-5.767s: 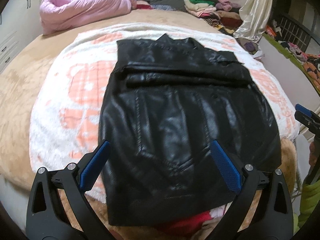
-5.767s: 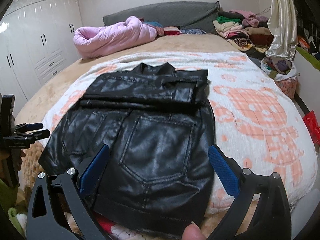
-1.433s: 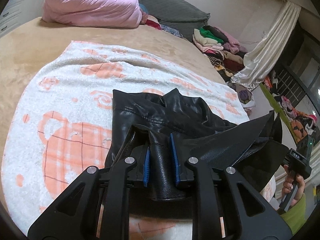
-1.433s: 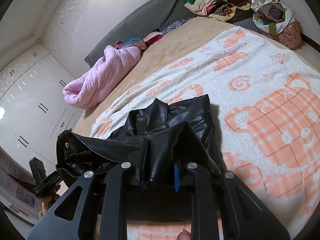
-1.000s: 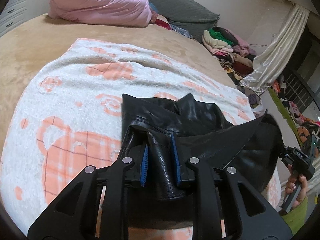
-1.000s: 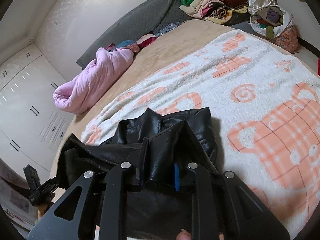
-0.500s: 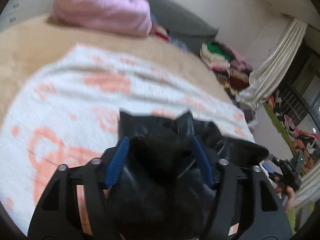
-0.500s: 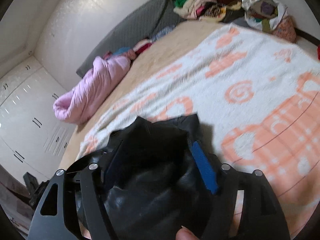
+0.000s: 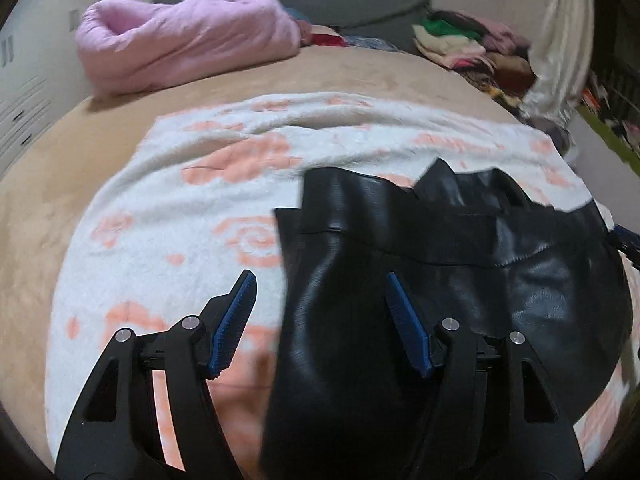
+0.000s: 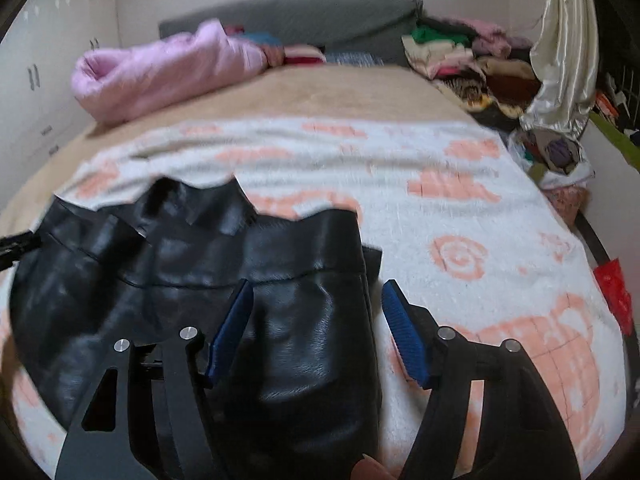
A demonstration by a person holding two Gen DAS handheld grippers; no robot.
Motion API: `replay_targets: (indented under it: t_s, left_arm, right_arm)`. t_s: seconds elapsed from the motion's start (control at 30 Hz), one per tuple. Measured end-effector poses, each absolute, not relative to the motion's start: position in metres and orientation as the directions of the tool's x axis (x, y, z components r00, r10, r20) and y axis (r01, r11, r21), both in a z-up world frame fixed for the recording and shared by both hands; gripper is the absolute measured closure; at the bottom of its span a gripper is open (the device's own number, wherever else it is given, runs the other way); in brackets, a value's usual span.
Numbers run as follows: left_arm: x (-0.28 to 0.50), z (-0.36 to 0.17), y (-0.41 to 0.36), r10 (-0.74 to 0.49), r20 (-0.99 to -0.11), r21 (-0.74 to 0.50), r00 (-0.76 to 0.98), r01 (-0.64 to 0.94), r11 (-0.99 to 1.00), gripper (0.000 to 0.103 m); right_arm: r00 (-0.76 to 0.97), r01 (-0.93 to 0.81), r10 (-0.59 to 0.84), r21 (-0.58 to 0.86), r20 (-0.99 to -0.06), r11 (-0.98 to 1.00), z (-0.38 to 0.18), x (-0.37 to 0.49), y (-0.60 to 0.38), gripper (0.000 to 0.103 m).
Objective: Fold large clothes
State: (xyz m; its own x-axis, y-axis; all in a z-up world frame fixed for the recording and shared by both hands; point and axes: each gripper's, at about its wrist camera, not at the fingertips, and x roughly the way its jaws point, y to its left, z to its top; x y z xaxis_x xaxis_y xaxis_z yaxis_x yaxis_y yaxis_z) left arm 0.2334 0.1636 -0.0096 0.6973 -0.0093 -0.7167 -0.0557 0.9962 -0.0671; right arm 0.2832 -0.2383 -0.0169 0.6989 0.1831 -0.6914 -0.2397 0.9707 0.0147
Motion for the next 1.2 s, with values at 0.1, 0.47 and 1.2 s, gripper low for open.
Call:
replay_targets:
  t_s: [0.1,0.47,1.2]
  left_arm:
    - [0.239,-0.014,0.16,0.006,-0.725,-0.04,0.689,-0.052,0.998,0.074]
    - [0.243,0.054,0.17,-0.053,-0.565,-0.117,0.824,-0.016,0.993,0.098]
    - [0.296,-0.036,0.191,-0.061,-0.725,-0.181,0.686,-0.104,0.978,0.091]
  right_arm:
    - [0.689,-0.248,0.2,0.033,-0.697,0.968,-0.028,0.289,-0.237,0.079]
    - [0.797,-0.166,0.289,0.268,-0.531,0.949,0.024,0.291,-0.269,0.095]
    - [0.671,-0.062,0.235,0.262,-0.704,0.963,-0.059,0.347,-0.264,0.085]
